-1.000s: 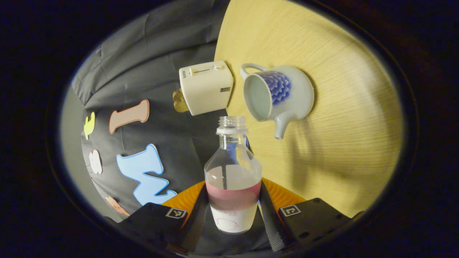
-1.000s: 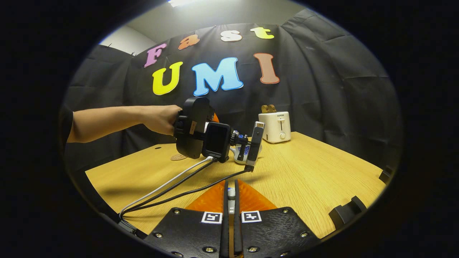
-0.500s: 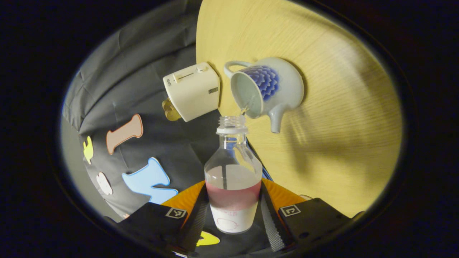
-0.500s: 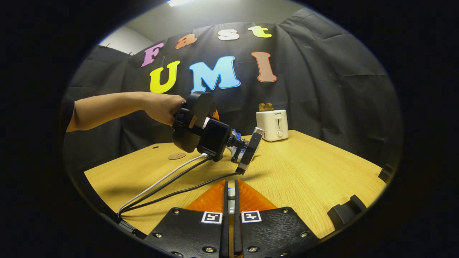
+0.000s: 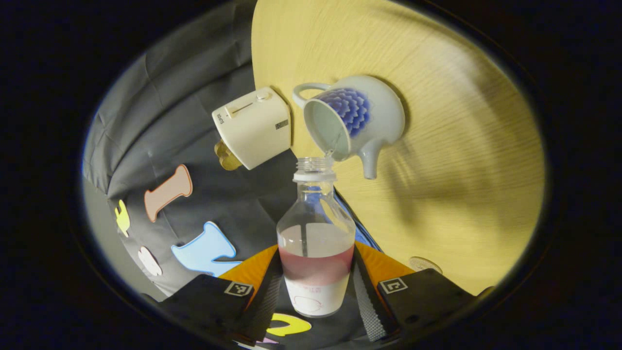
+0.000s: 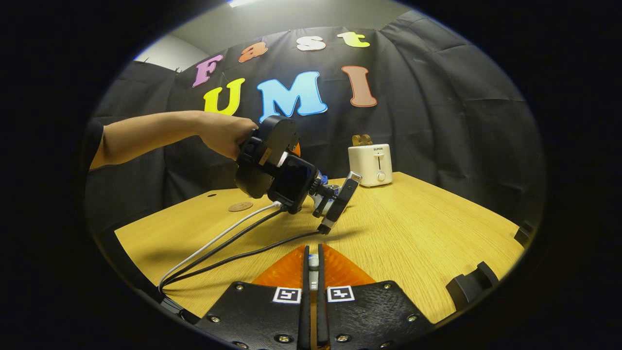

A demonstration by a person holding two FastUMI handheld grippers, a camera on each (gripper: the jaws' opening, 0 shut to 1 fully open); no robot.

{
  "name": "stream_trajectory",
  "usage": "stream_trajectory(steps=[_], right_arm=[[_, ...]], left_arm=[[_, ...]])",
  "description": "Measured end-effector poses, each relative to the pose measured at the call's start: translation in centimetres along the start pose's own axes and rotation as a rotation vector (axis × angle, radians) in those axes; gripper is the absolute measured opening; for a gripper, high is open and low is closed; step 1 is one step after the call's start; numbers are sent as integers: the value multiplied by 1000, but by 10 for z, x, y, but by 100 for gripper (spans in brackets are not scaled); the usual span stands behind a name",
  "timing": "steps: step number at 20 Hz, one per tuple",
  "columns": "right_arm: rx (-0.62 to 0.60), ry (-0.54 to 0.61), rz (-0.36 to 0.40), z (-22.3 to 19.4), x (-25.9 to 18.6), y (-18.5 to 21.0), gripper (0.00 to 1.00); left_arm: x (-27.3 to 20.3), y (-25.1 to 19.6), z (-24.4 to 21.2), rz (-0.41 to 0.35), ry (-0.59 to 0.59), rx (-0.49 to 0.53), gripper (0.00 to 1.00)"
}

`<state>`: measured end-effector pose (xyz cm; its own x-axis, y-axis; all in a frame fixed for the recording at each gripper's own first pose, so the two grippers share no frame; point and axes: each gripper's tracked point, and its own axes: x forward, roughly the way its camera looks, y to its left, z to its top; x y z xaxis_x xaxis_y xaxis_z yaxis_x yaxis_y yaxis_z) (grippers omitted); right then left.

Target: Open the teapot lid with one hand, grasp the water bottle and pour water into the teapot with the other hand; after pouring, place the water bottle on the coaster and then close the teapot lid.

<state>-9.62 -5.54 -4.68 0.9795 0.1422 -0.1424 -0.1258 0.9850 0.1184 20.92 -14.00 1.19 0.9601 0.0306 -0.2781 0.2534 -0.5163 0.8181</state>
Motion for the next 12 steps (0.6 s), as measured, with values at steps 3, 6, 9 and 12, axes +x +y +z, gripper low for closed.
stream_trajectory(steps=[3,6,9,12], right_arm=[[-11,16,12,-4,1,3,5],[-10,20,11,-4,0,1,5],[-3,24,6,-5,1,-1,5],[-6,30,8,-6,3,-2,5]], left_arm=[[-4,6,1,2,6,35,87],[-8,13,5,18,5,86,87],[-9,15,8,22,1,111,87],[-3,15,10,21,1,132,87]])
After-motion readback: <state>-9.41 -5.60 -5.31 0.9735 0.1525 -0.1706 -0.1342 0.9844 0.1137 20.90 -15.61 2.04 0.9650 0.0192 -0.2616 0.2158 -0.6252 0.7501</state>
